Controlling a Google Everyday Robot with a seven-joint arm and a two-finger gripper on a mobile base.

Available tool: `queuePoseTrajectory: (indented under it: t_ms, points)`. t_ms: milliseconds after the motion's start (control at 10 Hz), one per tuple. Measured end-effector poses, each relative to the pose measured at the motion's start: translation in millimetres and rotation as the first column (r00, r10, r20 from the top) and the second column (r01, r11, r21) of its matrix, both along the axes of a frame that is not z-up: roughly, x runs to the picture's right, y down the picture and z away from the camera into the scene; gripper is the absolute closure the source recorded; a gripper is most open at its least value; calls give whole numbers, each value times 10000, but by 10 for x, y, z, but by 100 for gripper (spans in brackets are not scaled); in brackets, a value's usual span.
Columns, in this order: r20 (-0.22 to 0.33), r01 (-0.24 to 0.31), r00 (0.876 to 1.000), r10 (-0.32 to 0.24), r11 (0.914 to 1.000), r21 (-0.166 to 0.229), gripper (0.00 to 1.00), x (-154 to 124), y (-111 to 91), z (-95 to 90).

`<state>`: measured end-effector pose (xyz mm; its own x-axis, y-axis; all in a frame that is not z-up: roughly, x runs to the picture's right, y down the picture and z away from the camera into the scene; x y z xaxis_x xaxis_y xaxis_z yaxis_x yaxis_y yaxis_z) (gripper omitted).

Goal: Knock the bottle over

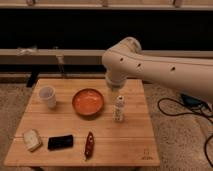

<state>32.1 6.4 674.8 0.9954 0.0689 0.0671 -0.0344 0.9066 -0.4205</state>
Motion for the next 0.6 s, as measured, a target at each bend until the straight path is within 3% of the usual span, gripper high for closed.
queuePoseTrajectory:
  t_ms: [300,600]
  points:
    - [-184,47,9998,-47,10000,2,20,23,1,23]
    - [-1162,289,9927,-330,9989,-368,20,257,47,364]
